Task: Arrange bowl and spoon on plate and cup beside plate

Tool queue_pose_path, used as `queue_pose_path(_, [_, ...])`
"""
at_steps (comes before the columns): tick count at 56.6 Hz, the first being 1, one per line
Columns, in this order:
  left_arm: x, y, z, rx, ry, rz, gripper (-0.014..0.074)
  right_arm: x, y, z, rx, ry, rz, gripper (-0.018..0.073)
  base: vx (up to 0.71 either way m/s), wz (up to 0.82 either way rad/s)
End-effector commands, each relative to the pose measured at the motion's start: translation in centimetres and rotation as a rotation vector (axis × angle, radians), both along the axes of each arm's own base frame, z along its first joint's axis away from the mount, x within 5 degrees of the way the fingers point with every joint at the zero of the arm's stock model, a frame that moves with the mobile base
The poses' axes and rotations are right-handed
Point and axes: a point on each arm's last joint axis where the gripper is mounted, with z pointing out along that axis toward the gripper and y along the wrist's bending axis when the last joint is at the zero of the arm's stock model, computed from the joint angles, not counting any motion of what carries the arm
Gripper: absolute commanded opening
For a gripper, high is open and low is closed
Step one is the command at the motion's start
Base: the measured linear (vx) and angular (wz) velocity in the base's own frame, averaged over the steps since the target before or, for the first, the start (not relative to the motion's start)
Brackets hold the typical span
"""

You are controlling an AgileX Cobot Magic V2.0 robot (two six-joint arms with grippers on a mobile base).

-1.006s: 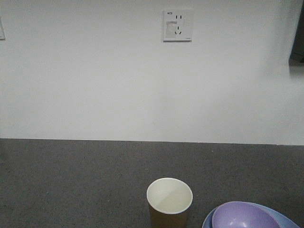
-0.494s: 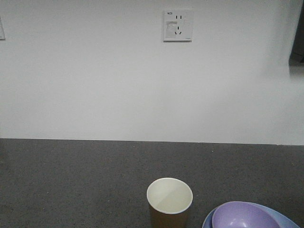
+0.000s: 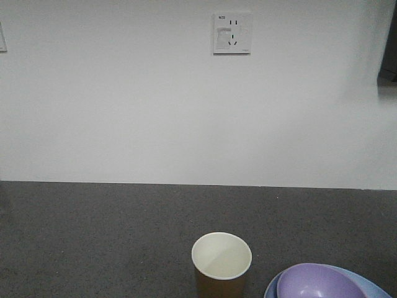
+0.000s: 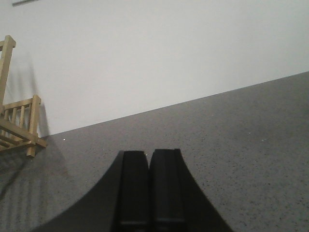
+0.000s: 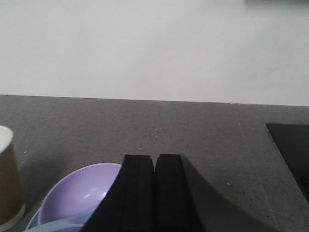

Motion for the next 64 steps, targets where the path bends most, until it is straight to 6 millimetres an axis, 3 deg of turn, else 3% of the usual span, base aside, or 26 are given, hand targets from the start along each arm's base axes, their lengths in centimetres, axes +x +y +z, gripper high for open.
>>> queue_pose_path(1, [-0.4, 0.0, 1.8, -0.021, -0.13, -0.005, -0.0006, 0.1, -0.3, -0.5, 0.029, -0.133, -0.037, -0.0008, 0.0, 0.0])
queue_pose_path(11, [-0.4, 0.0, 1.8, -0.021, -0.13, -0.005, -0.0006, -1.1, -0.1, -7.1, 0.002, -0.192, -0.019, -0.0008, 0.0, 0.0])
queue_pose_path(20, [-0.4, 0.0, 1.8, -0.021, -0.13, -0.005, -0.0006, -2.7, 0.0, -10.9, -0.005, -0.284, -0.01, -0.0008, 0.0, 0.0])
queue_pose_path(64, [-0.4, 0.0, 1.8, -0.021, -0.131, -0.005, -0.0006, -3.2, -0.1, -11.1, -0.004, -0.272, -0.016, -0.0008, 0.0, 0.0])
